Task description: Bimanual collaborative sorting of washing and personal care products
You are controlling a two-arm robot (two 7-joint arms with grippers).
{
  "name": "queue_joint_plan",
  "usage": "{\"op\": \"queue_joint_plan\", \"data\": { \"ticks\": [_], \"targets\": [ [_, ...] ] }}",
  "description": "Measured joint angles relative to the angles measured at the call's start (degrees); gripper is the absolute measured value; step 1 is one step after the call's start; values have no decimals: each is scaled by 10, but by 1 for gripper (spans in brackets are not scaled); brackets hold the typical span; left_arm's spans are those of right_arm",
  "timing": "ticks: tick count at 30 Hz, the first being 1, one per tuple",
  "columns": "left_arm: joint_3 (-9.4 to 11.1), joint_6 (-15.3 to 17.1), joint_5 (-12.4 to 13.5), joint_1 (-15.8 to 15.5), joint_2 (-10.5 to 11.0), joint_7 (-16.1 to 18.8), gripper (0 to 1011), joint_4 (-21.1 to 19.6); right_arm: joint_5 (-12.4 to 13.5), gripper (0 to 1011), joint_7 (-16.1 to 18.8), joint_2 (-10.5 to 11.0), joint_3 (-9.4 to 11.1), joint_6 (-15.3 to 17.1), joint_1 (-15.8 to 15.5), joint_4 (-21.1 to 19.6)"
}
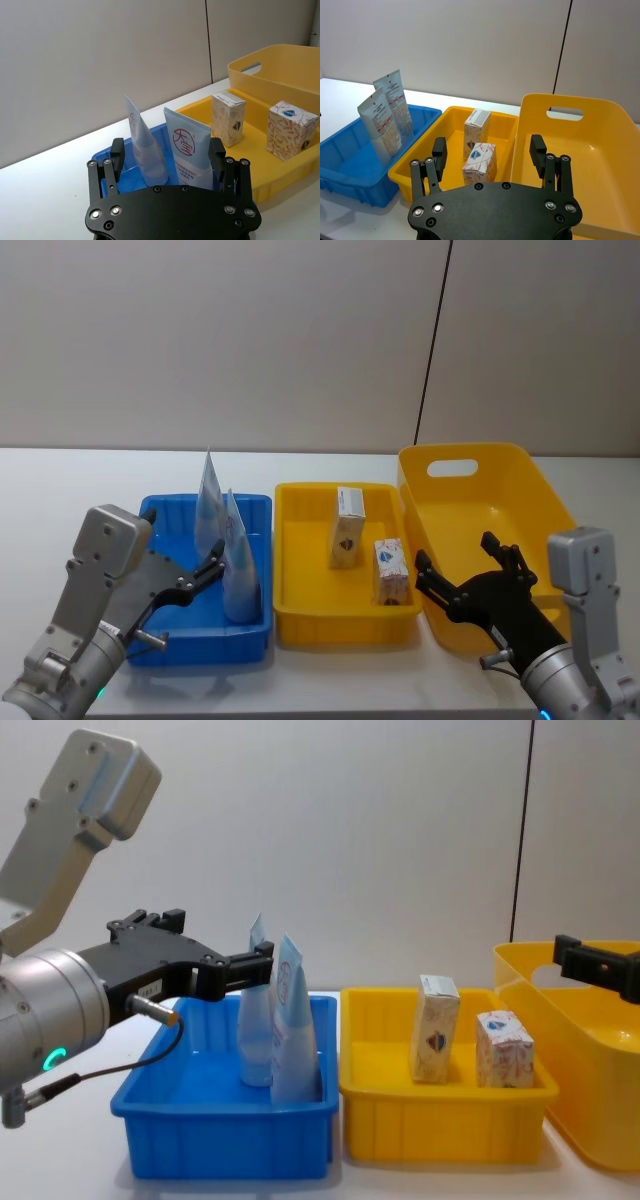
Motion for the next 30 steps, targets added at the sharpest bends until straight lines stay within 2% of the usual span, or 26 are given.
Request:
{"op": "queue_joint_plan", "data": {
  "ticks": [30],
  "targets": [
    [0,0,0,0,0,0,1001,0,0,1003,0,0,0,0,0,0]
  ]
}}
